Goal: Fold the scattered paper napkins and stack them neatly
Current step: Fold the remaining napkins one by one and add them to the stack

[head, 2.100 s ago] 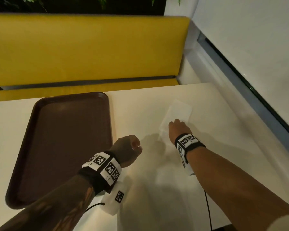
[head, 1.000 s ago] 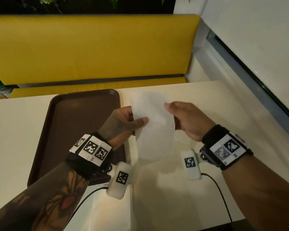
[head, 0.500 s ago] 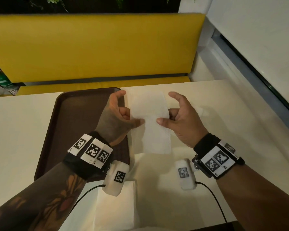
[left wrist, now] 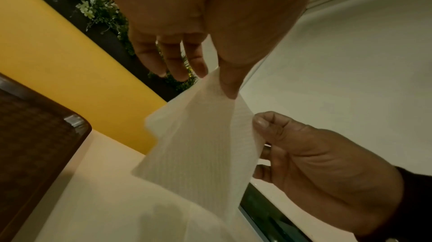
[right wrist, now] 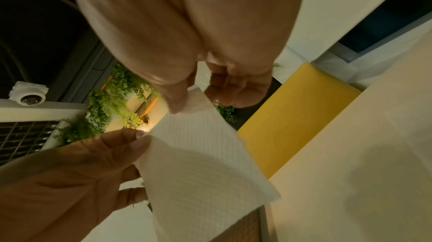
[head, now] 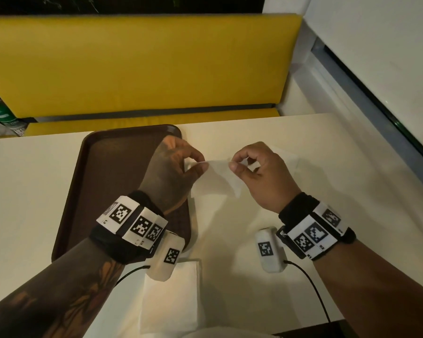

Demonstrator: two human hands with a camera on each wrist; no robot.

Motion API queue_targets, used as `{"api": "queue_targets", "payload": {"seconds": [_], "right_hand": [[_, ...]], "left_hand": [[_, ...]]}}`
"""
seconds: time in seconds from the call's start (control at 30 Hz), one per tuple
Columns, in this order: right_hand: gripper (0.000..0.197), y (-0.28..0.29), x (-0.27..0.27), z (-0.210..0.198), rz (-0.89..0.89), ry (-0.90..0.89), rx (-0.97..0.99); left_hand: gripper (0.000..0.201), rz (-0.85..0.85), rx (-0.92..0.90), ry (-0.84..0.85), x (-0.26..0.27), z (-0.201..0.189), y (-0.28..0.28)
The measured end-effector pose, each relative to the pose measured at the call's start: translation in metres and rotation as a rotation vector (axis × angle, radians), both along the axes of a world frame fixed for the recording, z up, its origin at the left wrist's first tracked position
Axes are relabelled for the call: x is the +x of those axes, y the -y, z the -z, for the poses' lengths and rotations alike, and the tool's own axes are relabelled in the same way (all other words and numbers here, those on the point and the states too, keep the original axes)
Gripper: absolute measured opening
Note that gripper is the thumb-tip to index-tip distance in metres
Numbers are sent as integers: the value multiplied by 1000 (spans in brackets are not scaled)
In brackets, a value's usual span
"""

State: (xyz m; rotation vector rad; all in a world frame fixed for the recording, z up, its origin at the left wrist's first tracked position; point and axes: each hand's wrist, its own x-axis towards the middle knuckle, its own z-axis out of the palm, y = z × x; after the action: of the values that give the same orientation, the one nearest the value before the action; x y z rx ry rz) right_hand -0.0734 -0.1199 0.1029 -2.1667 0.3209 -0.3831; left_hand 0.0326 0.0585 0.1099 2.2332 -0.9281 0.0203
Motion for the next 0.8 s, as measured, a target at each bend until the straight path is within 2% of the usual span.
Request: {"api": "queue_targets", "payload": {"seconds": [0.1, 0.23, 0.4, 0.43, 0.53, 0.6, 0.7, 0.8], "right_hand": [[5, 1, 1, -2, -8, -20, -88], [8, -3, 2, -8, -97, -80, 58], [8, -24, -1, -4, -190, -220, 162], [7, -29, -2, -2, -217, -261, 177], [9, -45, -6, 5, -318, -398, 241], [12, -60, -11, 14, -388, -482, 273], [17, -85, -21, 34, -464, -565, 202], [21, -102, -29, 54, -476, -624, 128]], "left_hand": [[18, 49, -12, -12, 2, -1, -2], [6, 60, -86, -323, -2, -9, -8], [27, 61, -117, -727, -9, -6, -40], [30, 59, -71, -748, -10, -4, -48], [33, 34, 129, -673, -15, 6, -73], [34, -3, 170, -706, -20, 17, -92], [36, -42, 221, -811, -34, 35, -118], [33, -49, 315, -808, -54, 54, -133]]}}
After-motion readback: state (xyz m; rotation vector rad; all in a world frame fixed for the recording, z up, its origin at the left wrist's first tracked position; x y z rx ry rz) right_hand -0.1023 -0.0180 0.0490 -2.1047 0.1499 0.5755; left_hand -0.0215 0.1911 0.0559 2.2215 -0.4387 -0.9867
